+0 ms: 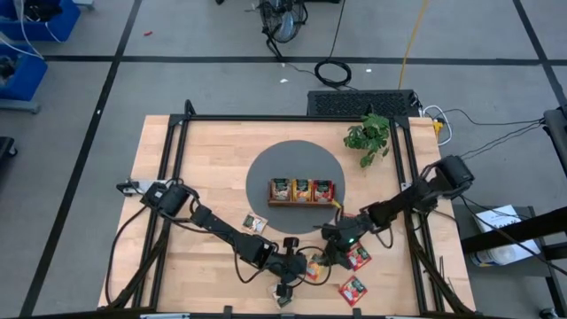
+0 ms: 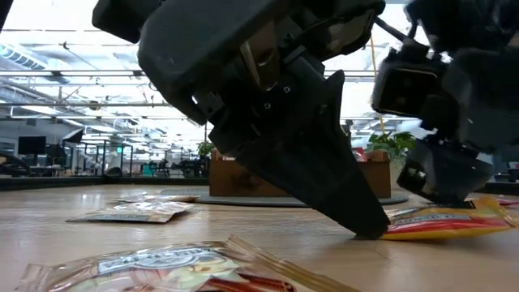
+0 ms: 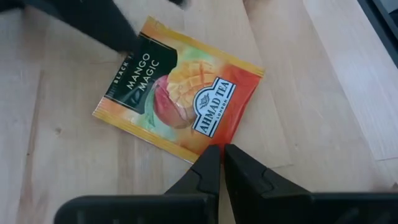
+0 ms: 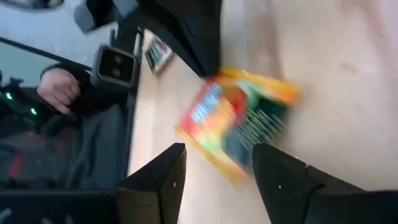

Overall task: Pick & Place Tea
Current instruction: Put the yellow tea bag into the middle section of the wooden organizer

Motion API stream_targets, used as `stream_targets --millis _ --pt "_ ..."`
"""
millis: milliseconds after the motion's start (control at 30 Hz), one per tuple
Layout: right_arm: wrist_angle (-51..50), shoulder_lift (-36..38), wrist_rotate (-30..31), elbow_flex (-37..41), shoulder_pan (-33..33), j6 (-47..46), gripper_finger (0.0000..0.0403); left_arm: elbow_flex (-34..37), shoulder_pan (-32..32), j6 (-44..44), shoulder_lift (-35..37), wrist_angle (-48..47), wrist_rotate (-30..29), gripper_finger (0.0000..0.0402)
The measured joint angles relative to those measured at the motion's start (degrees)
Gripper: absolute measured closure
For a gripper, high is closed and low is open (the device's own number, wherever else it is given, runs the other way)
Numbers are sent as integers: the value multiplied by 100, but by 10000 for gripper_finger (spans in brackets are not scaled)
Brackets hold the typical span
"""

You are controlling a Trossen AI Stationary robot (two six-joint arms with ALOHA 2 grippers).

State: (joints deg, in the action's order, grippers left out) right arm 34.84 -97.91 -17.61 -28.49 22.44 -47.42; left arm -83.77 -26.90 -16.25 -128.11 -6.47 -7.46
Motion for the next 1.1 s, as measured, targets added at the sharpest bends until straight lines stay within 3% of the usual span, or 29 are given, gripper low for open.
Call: stream_targets --millis 133,267,367,800,1100 --pt "-564 639 59 34 -157 376 230 0 0 36 -2 0 2 371" --pt "-1956 1302 175 -285 -182 698 233 4 -2 50 -4 5 2 371" --pt "-2666 1374 489 -409 -78 786 235 4 -2 64 -6 16 4 371" --pt "-2176 679 672 -448 121 140 205 7 -2 87 -13 41 3 371" --pt "-2046 470 709 -446 126 -161 210 7 -2 107 -15 59 -4 371"
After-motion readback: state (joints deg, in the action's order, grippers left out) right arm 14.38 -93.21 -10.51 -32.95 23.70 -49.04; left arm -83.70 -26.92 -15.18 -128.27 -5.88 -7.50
